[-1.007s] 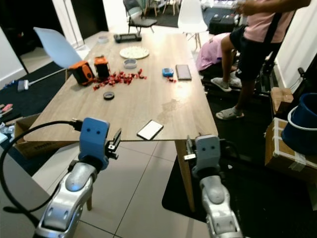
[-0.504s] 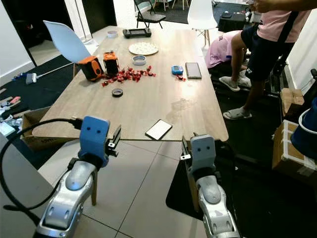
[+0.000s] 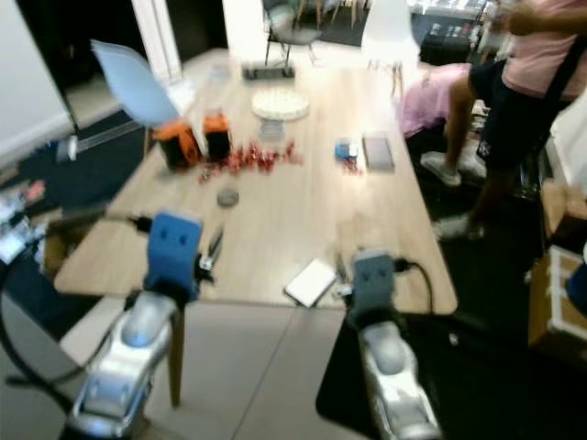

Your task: Hang keys on a hook

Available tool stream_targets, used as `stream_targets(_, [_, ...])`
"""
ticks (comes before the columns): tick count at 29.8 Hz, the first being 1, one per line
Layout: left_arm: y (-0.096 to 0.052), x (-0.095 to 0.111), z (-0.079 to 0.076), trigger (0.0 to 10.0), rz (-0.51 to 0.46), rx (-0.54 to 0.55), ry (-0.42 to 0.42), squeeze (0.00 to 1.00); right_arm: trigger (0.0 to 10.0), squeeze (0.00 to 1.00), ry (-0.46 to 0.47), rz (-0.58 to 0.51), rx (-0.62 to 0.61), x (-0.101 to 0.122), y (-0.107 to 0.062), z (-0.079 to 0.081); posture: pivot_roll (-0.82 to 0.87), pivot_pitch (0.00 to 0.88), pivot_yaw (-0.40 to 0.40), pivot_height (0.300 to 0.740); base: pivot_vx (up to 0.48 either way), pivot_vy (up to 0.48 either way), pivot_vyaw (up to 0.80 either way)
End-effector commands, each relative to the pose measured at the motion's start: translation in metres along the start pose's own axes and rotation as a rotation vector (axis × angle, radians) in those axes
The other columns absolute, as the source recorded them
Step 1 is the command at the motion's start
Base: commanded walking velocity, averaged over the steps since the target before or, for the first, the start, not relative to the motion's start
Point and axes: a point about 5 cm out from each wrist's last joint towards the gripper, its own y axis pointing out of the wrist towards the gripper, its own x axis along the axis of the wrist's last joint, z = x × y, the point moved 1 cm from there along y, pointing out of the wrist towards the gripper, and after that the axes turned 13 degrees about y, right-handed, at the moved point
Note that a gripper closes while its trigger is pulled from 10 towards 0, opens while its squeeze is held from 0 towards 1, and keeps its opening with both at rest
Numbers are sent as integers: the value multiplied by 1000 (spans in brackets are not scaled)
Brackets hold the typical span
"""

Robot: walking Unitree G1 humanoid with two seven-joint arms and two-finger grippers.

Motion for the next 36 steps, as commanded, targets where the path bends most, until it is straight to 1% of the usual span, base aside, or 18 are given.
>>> stream_targets(1, [-1, -2, -5, 10000, 5, -19, 2, 0, 10000, 0, -8, 17, -21, -5, -4, -7, 79, 152, 28, 740, 480, 0, 0])
stream_targets(10, [-1, -3, -6, 10000, 8, -21, 3, 0, 10000, 0, -3, 19, -23, -6, -5, -8, 75, 147, 27, 740, 476, 0, 0])
stream_targets(13, [0, -4, -6, 10000, 25, -29, -18, 0, 10000, 0, -4, 18, -23, -6, -4, -8, 75, 145, 28, 740, 247, 0, 0])
stream_targets(14, [0, -5, -7, 10000, 36, -69, -3, 0, 10000, 0, -5, 18, -24, -6, -4, -8, 72, 139, 31, 740, 0, 0, 0])
stream_targets(15, [-1, -8, -10, 10000, 61, -139, 16, 0, 10000, 0, -8, 18, -24, -6, -4, -9, 72, 139, 31, 740, 0, 0, 0])
stream_targets(16, [-4, -14, -14, 10000, 117, -234, 39, 0, 10000, 0, -10, 17, -25, -6, -4, -9, 72, 139, 31, 740, 0, 0, 0])
stream_targets(17, [-6, -19, -17, 10000, 158, -298, 52, 0, 10000, 0, -11, 17, -25, -6, -4, -9, 70, 137, 34, 740, 0, 0, 0])
stream_targets(19, [-6, -19, -17, 10000, 158, -298, 52, 0, 10000, 0, -11, 17, -25, -6, -4, -9, 70, 137, 34, 740, 0, 0, 0])
stream_targets(20, [-17, -30, -18, 10000, 277, -409, -7, 0, 10000, 0, -14, 17, -31, -6, -4, -12, 71, 135, 40, 740, 0, 0, 0])
stream_targets(21, [-19, -30, -17, 10000, 295, -425, -38, 0, 10000, 0, -16, 18, -34, -6, -5, -13, 71, 135, 40, 740, 0, 0, 0])
stream_targets(24, [-20, -29, -20, 10000, 301, -413, -69, 0, 10000, 0, -19, 20, -39, -7, -5, -15, 77, 136, 43, 740, 0, 0, 0])
stream_targets(27, [-15, -34, -29, 10000, 329, -387, -78, 0, 10000, 0, -21, 20, -44, -7, -5, -15, 71, 140, 42, 740, 0, 0, 0])
stream_targets(30, [-13, -34, -34, 10000, 337, -392, -81, 0, 10000, 0, -22, 19, -44, -7, -4, -16, 72, 142, 41, 740, 0, 0, 0])
stream_targets(31, [-11, -32, -41, 10000, 338, -416, -105, 0, 10000, 0, -23, 20, -45, -7, -4, -16, 78, 144, 39, 740, 0, 0, 0])
stream_targets(32, [-5, -23, -53, 10000, 325, -461, -156, 0, 10000, 0, -24, 24, -42, -8, -3, -16, 81, 149, 38, 740, 0, 0, 0])
stream_targets(33, [-5, -23, -53, 10000, 325, -461, -156, 0, 10000, 0, -24, 24, -42, -8, -3, -16, 81, 149, 38, 740, 0, 0, 0])
stream_targets(35, [-2, -20, -57, 10000, 321, -469, -161, 0, 10000, 0, -25, 25, -41, -8, -3, -15, 82, 151, 38, 740, 0, 0, 0])
stream_targets(36, [1, -18, -62, 10000, 311, -466, -149, 0, 10000, 0, -25, 26, -40, -8, -2, -15, 83, 155, 38, 740, 0, 0, 0])
